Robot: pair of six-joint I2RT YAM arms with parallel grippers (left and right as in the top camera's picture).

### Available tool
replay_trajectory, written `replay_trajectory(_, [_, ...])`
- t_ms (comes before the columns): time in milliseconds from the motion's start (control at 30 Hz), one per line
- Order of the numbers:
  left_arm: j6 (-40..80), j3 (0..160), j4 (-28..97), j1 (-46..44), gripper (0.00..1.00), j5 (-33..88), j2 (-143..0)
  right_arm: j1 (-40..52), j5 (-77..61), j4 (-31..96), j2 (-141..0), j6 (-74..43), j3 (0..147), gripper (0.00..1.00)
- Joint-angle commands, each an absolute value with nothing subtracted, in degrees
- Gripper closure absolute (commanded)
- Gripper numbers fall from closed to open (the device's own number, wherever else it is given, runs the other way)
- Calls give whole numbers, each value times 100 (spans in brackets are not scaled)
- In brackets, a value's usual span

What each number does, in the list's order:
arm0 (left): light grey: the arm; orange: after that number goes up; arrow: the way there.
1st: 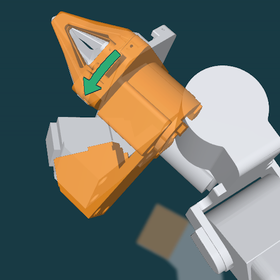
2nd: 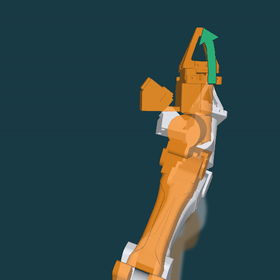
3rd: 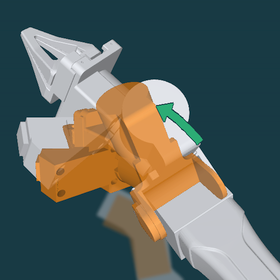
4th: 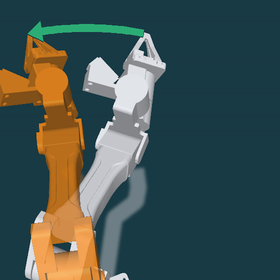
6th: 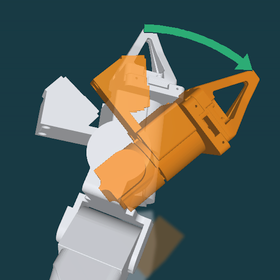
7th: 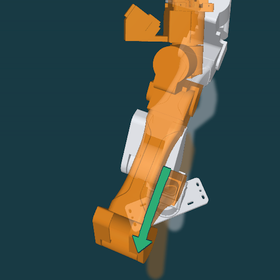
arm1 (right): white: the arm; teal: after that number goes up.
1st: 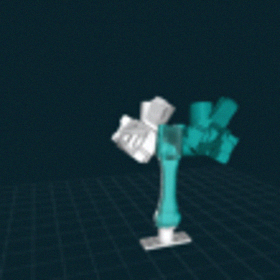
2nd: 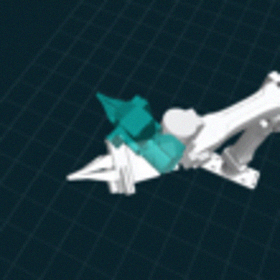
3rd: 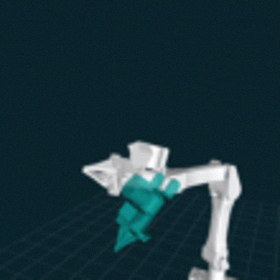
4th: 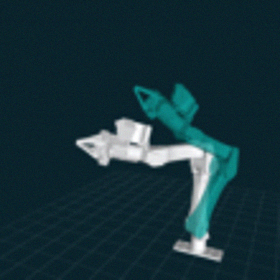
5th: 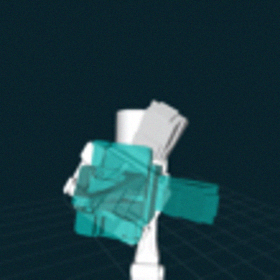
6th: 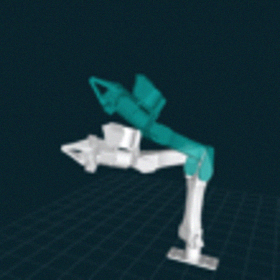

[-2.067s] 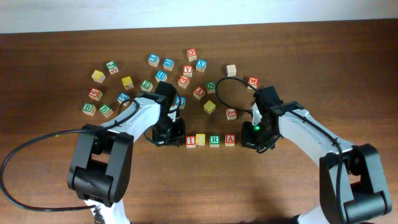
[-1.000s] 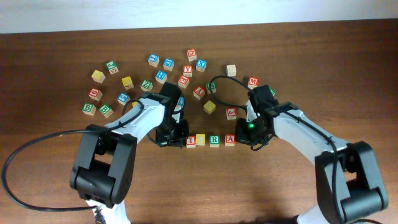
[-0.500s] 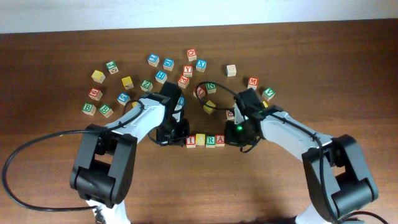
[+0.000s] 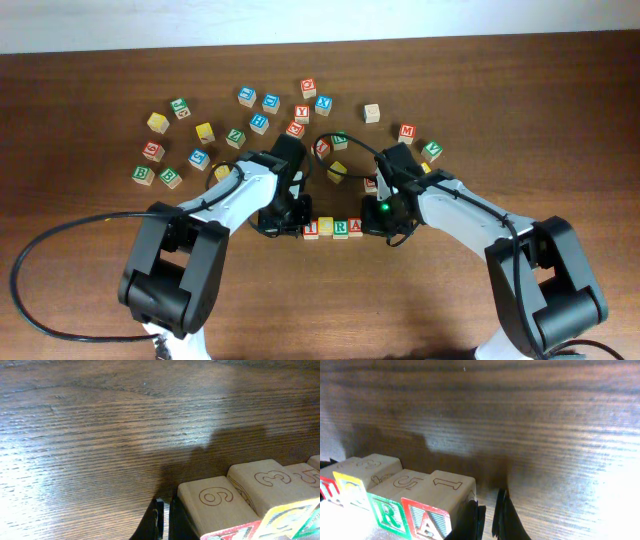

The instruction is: Spell out ICRA

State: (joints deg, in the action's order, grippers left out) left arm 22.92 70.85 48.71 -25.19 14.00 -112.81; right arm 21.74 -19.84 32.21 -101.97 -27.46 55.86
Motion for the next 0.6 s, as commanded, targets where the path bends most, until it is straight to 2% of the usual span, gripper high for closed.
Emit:
replay_trajectory(0, [2237, 7024, 4893, -2456, 100, 1107, -11397, 2206, -2032, 3457, -10259, -2773, 5662, 96])
replay_trajectory(267, [2239, 7207, 5341, -1673, 100, 703, -10501, 2204, -587, 5428, -10110, -2727, 6949, 96])
replay_trajectory(467, [2239, 7205, 5494, -1369, 100, 593, -8995, 2123, -357, 6617, -9063, -2727, 7907, 95])
replay_trajectory(500, [2239, 7207, 5522, -1369, 100, 589, -8882, 2038, -357, 6661, -8899, -2727, 7935, 93])
replay_trajectory(533, [2239, 7205, 5524, -1369, 100, 593, -8820, 1890, -355, 6698, -8709, -2722, 7944, 85])
replay_trajectory(567, [2239, 7205, 5524, -1369, 99, 593, -8785, 1568, -357, 6764, -8436, -2585, 7944, 68])
